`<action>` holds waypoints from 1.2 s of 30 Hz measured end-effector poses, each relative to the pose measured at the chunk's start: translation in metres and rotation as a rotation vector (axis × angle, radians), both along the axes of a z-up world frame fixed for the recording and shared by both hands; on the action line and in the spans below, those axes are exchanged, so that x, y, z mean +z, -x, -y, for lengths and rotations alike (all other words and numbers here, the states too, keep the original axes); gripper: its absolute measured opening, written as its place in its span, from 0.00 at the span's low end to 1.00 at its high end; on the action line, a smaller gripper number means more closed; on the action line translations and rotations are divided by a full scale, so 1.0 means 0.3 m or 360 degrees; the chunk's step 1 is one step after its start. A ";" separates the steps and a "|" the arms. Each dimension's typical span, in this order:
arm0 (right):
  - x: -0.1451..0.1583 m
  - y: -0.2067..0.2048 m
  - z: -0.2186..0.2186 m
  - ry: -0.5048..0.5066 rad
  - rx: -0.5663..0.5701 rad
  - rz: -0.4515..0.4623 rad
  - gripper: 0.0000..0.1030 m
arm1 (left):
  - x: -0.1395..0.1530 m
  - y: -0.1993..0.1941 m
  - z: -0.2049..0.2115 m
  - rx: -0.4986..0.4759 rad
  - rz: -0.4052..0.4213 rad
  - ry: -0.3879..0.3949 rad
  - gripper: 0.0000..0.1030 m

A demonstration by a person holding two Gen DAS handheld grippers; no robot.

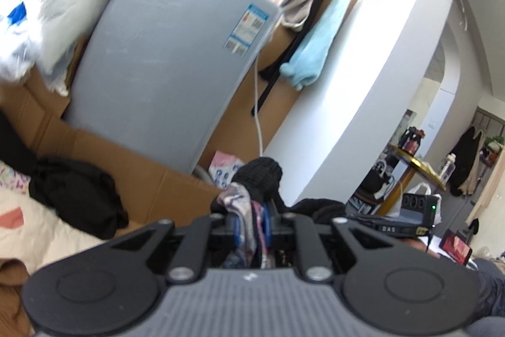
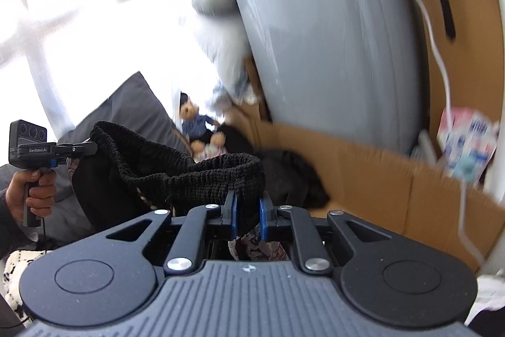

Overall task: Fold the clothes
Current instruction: 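Raise the black trousers high by the waistband with both grippers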

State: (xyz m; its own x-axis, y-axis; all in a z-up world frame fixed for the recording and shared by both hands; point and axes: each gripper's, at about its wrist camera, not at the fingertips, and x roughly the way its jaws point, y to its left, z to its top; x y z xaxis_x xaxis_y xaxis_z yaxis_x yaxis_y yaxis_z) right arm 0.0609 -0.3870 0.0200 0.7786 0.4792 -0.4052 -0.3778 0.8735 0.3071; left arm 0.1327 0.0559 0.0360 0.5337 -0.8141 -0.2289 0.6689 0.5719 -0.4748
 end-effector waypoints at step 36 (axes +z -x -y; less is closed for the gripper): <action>0.407 0.696 -0.005 0.0121 -0.0001 0.0287 0.14 | 0.297 0.573 -0.020 -0.0330 0.0202 -0.0073 0.14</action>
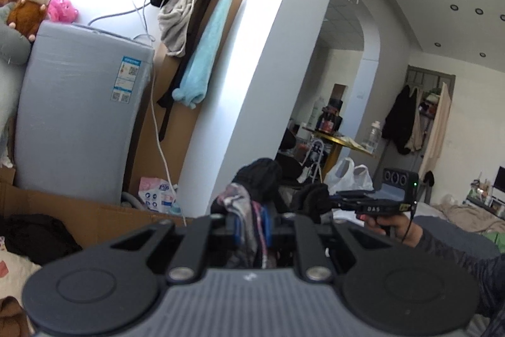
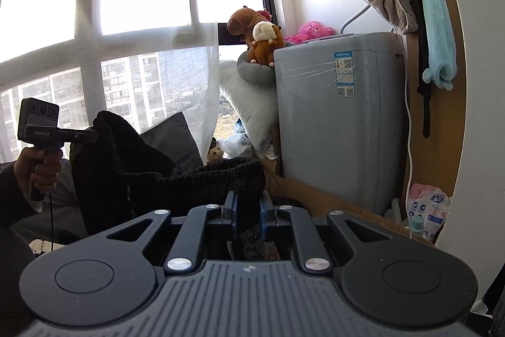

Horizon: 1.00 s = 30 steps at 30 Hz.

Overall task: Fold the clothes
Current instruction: 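Raise the black trousers high by the waistband with both grippers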

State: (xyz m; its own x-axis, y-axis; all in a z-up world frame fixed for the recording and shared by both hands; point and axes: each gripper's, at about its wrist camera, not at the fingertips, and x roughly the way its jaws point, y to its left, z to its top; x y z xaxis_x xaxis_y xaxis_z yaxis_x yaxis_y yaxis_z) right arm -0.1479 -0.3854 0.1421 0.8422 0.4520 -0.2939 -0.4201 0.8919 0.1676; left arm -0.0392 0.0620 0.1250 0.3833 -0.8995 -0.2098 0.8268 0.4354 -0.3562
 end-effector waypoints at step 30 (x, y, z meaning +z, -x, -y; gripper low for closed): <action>-0.714 -0.786 -0.079 0.0187 -0.0107 -0.0562 0.14 | -0.753 -0.784 0.033 0.0333 -0.0516 -0.0238 0.14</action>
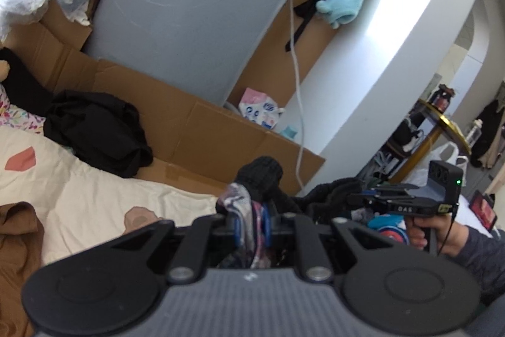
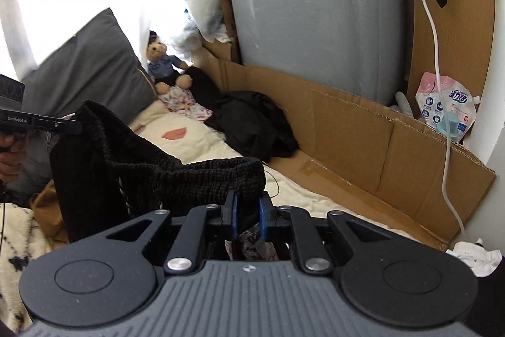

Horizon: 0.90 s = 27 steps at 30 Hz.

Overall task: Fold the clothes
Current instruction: 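Raise the black trousers high by the waistband with both grippers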

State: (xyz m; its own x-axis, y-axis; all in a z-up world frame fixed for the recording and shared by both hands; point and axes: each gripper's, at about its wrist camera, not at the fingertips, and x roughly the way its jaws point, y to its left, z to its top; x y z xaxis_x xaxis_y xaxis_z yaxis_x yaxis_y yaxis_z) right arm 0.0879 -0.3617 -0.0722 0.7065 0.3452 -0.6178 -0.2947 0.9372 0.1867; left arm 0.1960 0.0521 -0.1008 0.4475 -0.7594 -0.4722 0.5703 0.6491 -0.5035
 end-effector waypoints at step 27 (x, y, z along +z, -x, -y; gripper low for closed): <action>-0.517 -0.492 0.091 0.0088 -0.0149 -0.0177 0.14 | -0.475 -0.474 0.188 0.0166 -0.0139 -0.0194 0.14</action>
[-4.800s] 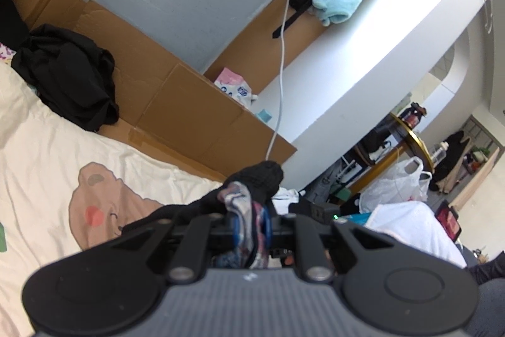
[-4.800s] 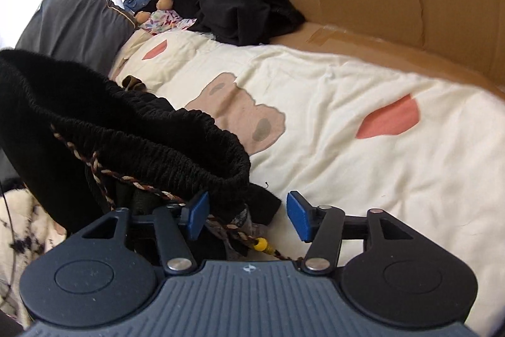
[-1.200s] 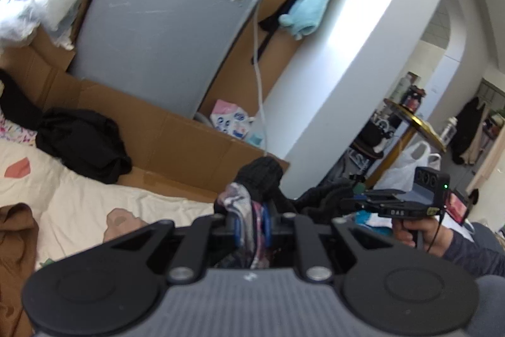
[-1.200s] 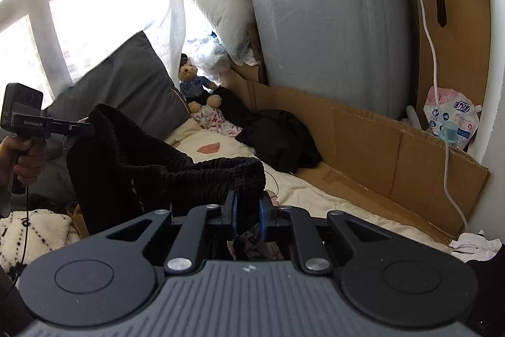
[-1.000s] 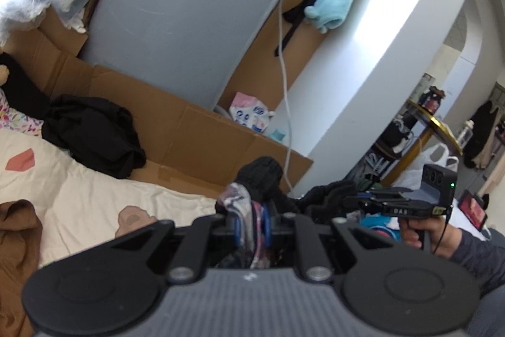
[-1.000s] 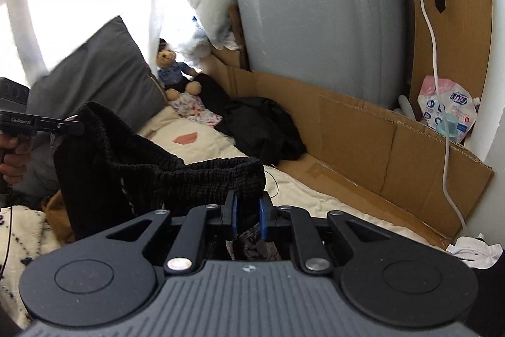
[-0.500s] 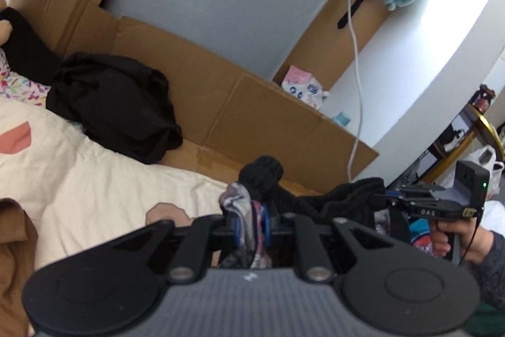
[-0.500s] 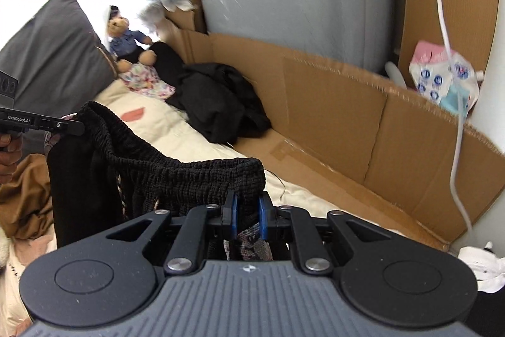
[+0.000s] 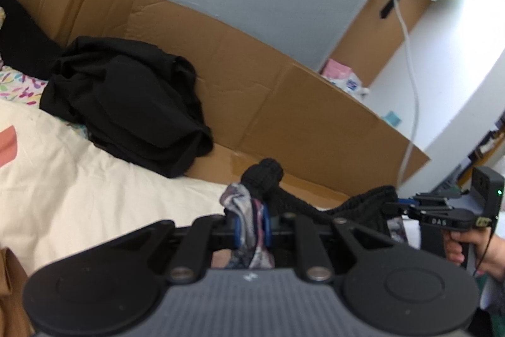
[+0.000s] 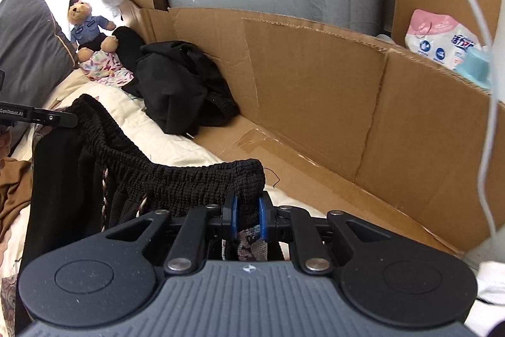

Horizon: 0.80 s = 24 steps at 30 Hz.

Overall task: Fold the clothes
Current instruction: 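Lower the trousers onto the duvet and open both grippers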

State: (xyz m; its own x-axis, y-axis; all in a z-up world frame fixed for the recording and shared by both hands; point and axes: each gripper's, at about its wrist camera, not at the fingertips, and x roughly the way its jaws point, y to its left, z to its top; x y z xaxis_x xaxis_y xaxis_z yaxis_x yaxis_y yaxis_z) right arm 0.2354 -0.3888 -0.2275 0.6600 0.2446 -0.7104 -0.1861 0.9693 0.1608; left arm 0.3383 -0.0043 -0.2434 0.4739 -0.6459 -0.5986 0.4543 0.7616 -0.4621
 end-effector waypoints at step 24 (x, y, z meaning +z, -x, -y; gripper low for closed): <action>-0.260 -0.070 0.106 -0.0178 -0.0289 -0.0235 0.57 | -0.203 0.032 -0.027 0.0229 -0.0198 -0.0222 0.60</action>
